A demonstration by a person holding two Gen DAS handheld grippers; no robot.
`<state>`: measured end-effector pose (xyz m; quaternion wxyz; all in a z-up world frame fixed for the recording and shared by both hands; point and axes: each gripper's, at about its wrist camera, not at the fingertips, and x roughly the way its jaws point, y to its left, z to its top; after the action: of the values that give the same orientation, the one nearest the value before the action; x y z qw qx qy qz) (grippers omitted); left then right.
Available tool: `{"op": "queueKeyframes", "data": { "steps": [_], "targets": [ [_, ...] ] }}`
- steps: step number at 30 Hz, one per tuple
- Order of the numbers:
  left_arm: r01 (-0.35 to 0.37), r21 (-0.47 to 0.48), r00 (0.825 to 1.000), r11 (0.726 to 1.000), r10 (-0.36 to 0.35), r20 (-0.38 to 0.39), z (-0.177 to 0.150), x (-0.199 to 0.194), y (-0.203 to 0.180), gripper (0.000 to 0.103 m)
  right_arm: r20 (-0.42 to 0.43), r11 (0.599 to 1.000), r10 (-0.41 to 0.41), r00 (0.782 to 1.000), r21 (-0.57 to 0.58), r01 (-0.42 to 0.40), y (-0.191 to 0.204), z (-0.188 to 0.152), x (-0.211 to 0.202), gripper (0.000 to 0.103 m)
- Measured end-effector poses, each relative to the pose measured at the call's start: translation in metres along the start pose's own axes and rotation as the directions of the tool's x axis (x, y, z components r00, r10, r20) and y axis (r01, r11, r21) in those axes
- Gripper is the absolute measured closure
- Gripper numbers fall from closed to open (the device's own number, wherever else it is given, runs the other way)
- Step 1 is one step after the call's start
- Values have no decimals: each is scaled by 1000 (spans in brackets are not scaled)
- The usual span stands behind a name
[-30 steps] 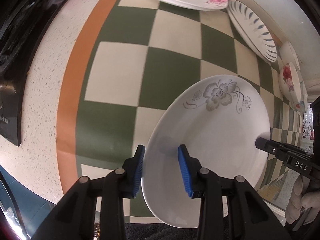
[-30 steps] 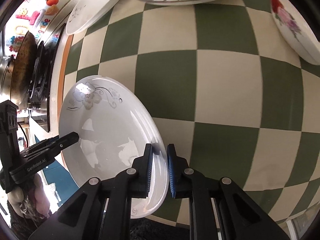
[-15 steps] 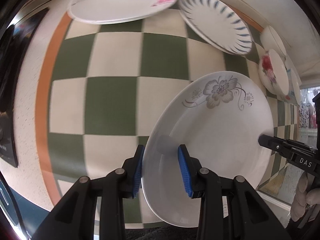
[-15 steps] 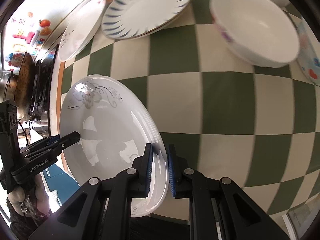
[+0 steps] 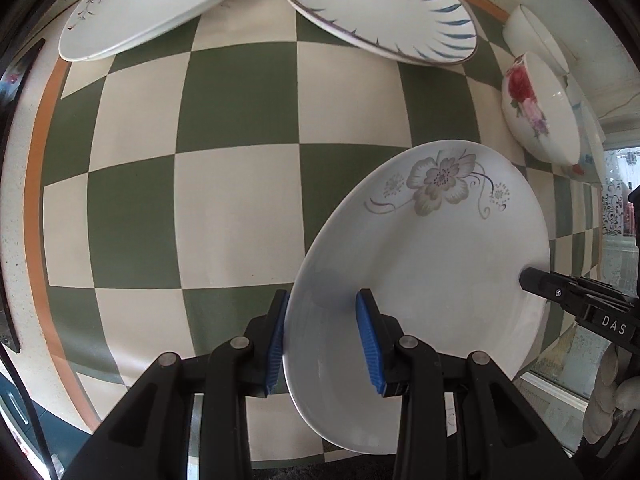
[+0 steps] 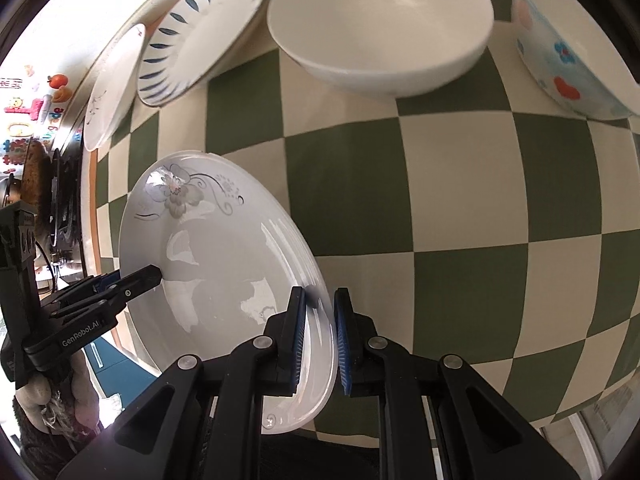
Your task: Organize plates and bowls
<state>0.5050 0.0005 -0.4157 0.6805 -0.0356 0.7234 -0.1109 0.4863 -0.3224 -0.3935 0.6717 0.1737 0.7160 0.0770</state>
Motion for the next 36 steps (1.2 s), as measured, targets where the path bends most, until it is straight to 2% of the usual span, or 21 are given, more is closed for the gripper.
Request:
{"op": "queueKeyframes", "data": {
  "steps": [4, 5, 10, 16, 19, 22, 24, 26, 29, 31, 34, 36],
  "targets": [
    [-22, -3, 1000, 1000, 22, -6, -1, 3, 4, 72, -19, 1000, 2, 1000, 6, -2, -4, -2, 10, 87],
    [-26, -7, 1000, 1000, 26, -6, 5, 12, -13, 72, -24, 1000, 4, 1000, 8, -3, -3, -3, 13, 87],
    [-31, -18, 1000, 999, 31, -3, 9, 24, -30, 71, -25, 1000, 0, 1000, -5, 0, 3, -6, 18, 86],
    [-27, -23, 1000, 999, 27, -4, 5, 24, -30, 71, -27, 1000, -11, 1000, -24, 10, 12, -2, 20, 86],
    [-54, -37, 999, 998, 54, -4, 6, 11, -26, 70, -40, 999, -14, 999, -33, 13, 17, 0, 22, 86],
    [-95, -69, 994, 993, 98, 51, 4, -17, -17, 70, -68, 999, -26, 997, -44, 23, 17, 3, 20, 86],
    [-111, -96, 985, 989, 122, 122, 4, -47, -7, 70, -48, 998, -43, 998, -43, 41, 15, 5, 6, 86],
    [-112, -135, 974, 985, 136, 181, 8, -75, 6, 65, -6, 998, -57, 998, -35, 56, 16, 4, -15, 86],
    [-62, -211, 959, 976, 117, 257, 26, -110, 39, 55, 86, 998, 9, 996, -56, -4, 37, 8, -53, 81],
    [-23, -252, 954, 967, 97, 284, 44, -120, 68, 48, 131, 992, 89, 987, -101, -76, 66, 21, -72, 69],
    [42, -319, 955, 947, 56, 292, 76, -120, 114, 48, 166, 973, 181, 969, -174, -152, 111, 54, -80, 51],
    [83, -369, 958, 926, 28, 286, 95, -112, 139, 48, 196, 967, 207, 958, -190, -170, 140, 86, -77, 49]
  ]
}}
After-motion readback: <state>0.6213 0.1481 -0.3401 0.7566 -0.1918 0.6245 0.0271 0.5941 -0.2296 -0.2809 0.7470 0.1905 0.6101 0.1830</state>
